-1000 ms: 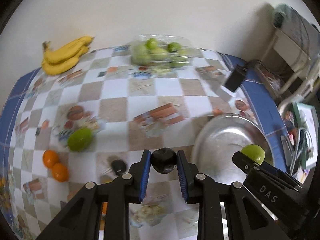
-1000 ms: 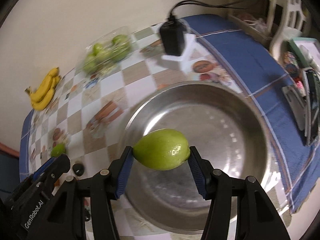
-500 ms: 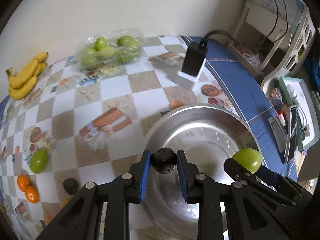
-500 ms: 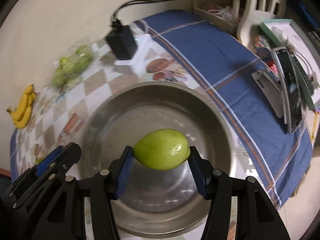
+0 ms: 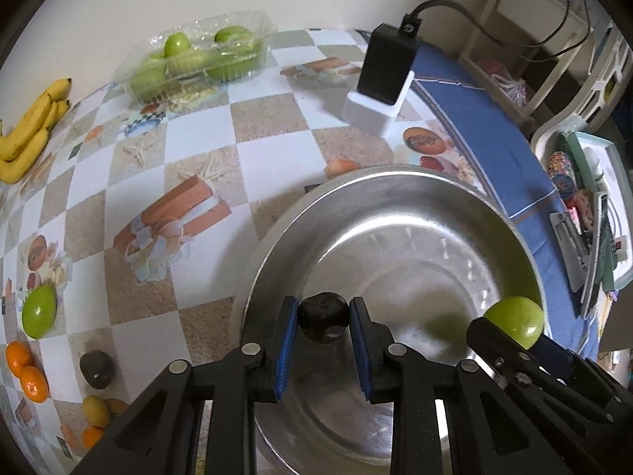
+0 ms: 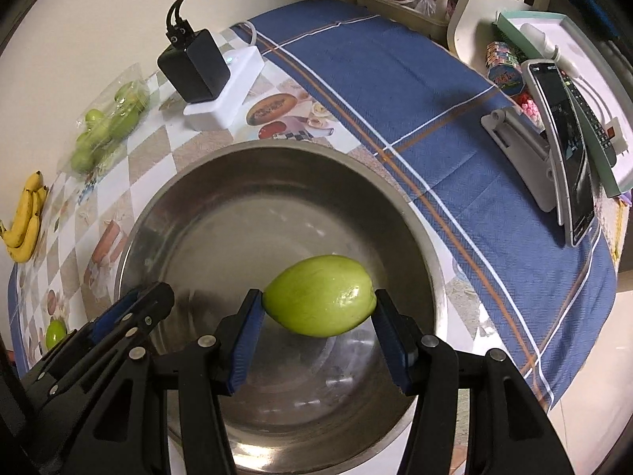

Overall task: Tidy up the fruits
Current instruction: 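Carry the green fruit with the right gripper over the steel tray, then lower the green fruit into the tray and open the right gripper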

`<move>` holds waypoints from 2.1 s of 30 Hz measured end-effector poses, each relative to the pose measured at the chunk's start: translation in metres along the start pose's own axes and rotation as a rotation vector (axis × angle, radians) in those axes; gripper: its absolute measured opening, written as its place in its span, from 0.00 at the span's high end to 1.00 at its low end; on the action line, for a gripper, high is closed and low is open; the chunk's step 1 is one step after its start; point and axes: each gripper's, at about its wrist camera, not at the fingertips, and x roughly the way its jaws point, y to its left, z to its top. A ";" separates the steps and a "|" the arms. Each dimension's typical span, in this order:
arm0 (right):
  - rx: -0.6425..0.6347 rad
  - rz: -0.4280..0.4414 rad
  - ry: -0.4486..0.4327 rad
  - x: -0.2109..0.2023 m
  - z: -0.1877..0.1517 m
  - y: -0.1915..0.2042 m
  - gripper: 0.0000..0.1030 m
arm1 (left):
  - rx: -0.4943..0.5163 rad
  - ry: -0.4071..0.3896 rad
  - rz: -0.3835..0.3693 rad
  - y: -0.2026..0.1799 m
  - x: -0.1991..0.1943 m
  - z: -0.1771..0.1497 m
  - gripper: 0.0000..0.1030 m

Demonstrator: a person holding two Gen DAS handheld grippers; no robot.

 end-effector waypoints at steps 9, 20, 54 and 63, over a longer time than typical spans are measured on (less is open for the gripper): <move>-0.003 0.002 0.007 0.003 0.001 0.004 0.44 | -0.019 0.013 0.003 0.009 0.005 -0.003 0.72; -0.027 0.014 0.030 0.011 0.001 0.013 0.44 | -0.077 0.006 0.042 0.036 0.003 0.000 0.72; -0.089 0.050 -0.004 -0.004 -0.002 0.027 0.22 | -0.174 -0.102 0.238 0.082 -0.053 -0.010 0.00; -0.133 0.031 0.029 0.016 -0.008 0.039 0.17 | -0.243 -0.091 0.319 0.115 -0.048 -0.024 0.00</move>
